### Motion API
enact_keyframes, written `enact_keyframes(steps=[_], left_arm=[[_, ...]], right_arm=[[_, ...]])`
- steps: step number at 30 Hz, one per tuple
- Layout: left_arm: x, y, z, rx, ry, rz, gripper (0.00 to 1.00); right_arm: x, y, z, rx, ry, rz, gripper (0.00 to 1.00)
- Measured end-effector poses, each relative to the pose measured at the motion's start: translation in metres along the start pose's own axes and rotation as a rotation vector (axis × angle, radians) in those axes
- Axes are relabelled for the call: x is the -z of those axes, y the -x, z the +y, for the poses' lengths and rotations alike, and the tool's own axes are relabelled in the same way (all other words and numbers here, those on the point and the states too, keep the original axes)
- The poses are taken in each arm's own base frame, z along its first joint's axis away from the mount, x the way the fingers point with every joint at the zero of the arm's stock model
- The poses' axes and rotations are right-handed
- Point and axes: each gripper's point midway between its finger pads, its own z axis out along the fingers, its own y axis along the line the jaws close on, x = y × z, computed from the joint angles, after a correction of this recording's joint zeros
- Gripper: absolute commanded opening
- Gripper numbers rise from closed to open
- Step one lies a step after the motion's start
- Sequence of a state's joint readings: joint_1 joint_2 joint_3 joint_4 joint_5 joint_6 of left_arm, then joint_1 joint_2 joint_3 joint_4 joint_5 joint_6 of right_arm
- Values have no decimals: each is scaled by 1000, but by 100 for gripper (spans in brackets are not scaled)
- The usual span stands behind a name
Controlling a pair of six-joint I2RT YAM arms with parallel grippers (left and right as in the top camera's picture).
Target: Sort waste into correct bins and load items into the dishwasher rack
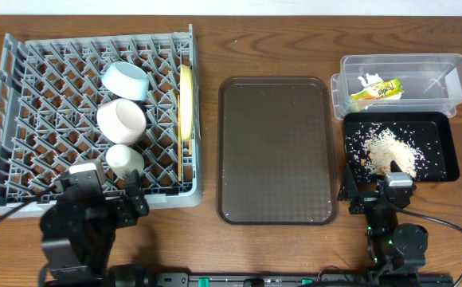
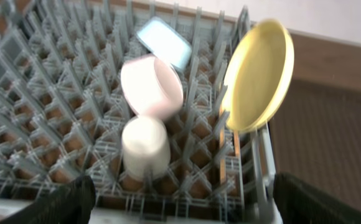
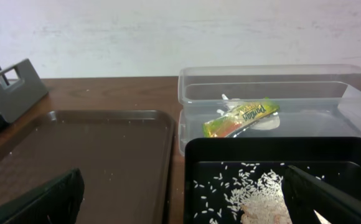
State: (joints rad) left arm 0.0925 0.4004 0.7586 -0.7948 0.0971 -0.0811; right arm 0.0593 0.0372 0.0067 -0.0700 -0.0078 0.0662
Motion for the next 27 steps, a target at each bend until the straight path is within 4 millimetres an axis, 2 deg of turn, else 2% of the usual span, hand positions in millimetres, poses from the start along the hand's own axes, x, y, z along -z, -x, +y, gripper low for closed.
enact_keyframes(steps=[7, 15, 19, 27], left_arm=[[-40, -31, -2, -25, -65, -200, 92], [-68, -28, -1, -29, -97, -477, 92], [-83, -48, 4, -27, -80, -422, 93], [-83, -50, 5, -25, -71, -412, 93]], right_arm=[[0, 0, 0, 0, 0, 0, 99], [0, 0, 0, 0, 0, 1, 99], [0, 0, 0, 0, 0, 1, 99], [0, 0, 0, 0, 0, 0, 99]])
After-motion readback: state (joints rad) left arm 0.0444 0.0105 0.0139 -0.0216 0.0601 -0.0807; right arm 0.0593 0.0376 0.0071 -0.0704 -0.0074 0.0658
